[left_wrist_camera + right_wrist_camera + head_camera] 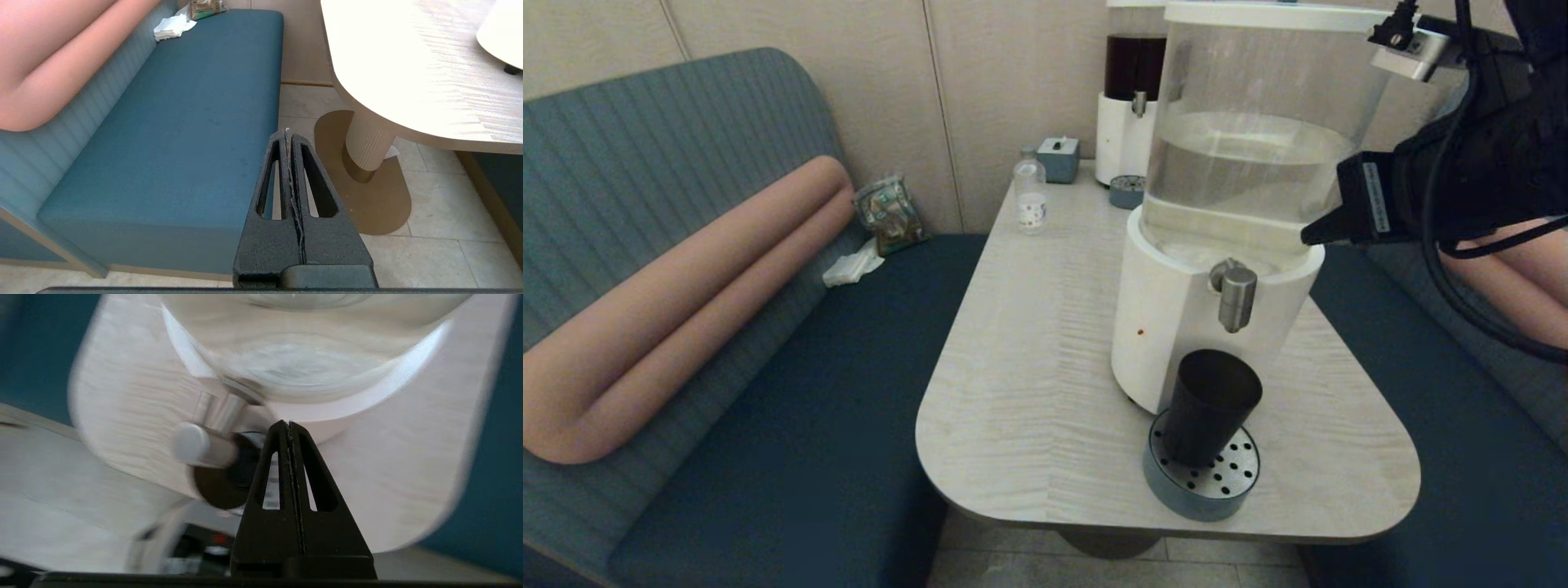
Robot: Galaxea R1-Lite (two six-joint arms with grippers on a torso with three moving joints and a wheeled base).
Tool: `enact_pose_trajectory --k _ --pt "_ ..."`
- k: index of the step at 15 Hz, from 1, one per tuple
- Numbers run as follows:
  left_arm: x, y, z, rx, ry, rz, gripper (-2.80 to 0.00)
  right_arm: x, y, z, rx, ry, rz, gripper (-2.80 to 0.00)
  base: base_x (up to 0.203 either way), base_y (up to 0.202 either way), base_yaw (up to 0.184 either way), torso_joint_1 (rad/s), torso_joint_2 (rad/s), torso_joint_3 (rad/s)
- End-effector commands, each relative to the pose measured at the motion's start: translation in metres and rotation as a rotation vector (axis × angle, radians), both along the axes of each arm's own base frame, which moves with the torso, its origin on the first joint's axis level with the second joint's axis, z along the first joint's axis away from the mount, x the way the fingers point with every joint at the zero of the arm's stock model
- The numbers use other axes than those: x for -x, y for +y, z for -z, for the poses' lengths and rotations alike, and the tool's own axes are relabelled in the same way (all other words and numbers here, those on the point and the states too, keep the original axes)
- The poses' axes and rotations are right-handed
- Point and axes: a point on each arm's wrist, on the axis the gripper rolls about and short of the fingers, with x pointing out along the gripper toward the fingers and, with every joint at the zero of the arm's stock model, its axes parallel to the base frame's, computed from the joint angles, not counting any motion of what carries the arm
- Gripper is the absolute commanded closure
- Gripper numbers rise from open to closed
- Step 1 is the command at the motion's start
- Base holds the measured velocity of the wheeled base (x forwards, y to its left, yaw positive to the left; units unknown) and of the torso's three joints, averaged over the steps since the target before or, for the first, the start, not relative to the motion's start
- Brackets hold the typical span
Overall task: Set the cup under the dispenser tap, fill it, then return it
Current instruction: Turn on the faucet
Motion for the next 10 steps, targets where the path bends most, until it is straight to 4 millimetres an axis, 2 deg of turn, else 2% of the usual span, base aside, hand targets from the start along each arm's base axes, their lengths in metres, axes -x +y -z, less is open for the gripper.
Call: enact_pose_trajectory --k 1,4,10 --pt "0.000 0.000 0.000 0.001 0.002 -0.001 0.00 -0.006 0.003 0.005 -0.052 0.043 0.004 0.00 0.000 0.000 0.000 0.000 0.00 0.000" --pt "0.000 0.000 0.000 0.001 0.002 -0.001 0.00 -0.007 0.003 0.006 -0.096 0.070 -0.031 0.00 0.000 0.000 0.000 0.000 0.00 0.000" --pt "0.000 0.000 0.000 0.001 0.002 -0.001 0.00 -0.021 0.001 0.018 -0.113 0.081 0.013 0.00 0.000 0.000 0.000 0.000 0.00 0.000"
